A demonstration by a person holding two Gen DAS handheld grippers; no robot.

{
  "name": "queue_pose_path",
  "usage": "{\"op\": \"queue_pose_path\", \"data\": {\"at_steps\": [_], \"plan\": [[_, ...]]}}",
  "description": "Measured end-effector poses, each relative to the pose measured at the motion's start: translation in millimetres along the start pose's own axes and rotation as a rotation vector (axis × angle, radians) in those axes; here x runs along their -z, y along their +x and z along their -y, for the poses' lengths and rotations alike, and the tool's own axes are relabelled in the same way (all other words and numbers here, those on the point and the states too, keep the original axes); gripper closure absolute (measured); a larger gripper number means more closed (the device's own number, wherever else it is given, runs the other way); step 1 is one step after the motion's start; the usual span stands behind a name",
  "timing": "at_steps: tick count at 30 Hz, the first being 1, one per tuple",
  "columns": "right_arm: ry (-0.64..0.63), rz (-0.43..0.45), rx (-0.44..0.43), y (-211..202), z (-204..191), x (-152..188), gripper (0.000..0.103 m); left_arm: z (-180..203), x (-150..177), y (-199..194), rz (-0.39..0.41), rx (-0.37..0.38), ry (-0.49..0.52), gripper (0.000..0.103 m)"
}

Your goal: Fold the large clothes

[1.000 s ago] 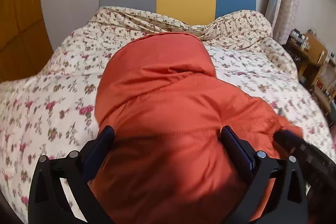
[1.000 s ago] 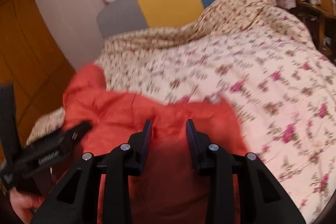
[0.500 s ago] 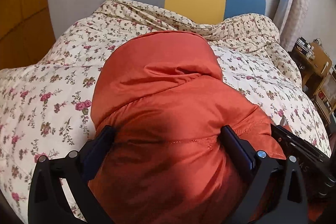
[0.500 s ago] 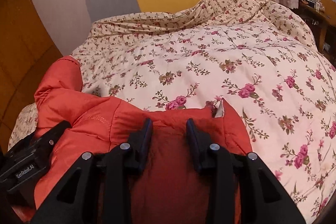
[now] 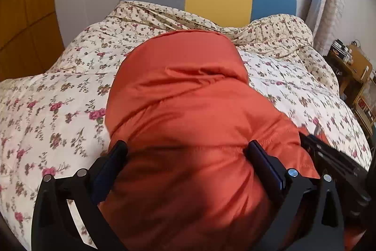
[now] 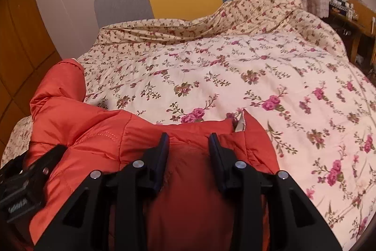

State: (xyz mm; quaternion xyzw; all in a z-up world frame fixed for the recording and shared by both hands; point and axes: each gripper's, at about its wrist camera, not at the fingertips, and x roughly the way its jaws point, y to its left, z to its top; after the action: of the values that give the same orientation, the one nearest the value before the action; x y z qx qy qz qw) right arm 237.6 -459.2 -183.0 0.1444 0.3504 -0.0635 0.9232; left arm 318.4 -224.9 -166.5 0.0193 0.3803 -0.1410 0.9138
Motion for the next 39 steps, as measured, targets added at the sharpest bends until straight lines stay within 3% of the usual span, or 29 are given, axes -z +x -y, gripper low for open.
{"op": "queue_pose_path", "data": {"at_steps": [4,9,11,15,20,26,35,39], "plan": [[-0.004,0.087,0.049,-29,-2,12,0.059,0,14,-20,0.017,0.009,0.022,0.003],[-0.044,0.193,-0.042,-84,-9,36,0.058,-9,34,-54,0.03,0.089,-0.028,0.003],[-0.04,0.207,-0.065,-92,-10,47,0.058,-11,47,-67,0.075,0.1,-0.046,0.003],[-0.038,0.192,-0.05,-82,-9,59,0.057,-6,67,-72,0.165,0.088,-0.032,0.003],[-0.014,0.141,-0.055,-67,-4,59,0.057,-4,68,-59,0.193,0.084,0.008,0.003],[-0.009,0.11,-0.044,-57,-3,61,0.057,-5,67,-48,0.164,0.092,0.012,0.003],[-0.013,0.136,-0.029,-66,-6,62,0.055,-8,72,-60,0.17,0.091,0.008,0.003],[0.001,0.166,-0.002,-80,-5,64,0.041,-16,79,-76,0.153,0.143,0.0,0.003]]}}
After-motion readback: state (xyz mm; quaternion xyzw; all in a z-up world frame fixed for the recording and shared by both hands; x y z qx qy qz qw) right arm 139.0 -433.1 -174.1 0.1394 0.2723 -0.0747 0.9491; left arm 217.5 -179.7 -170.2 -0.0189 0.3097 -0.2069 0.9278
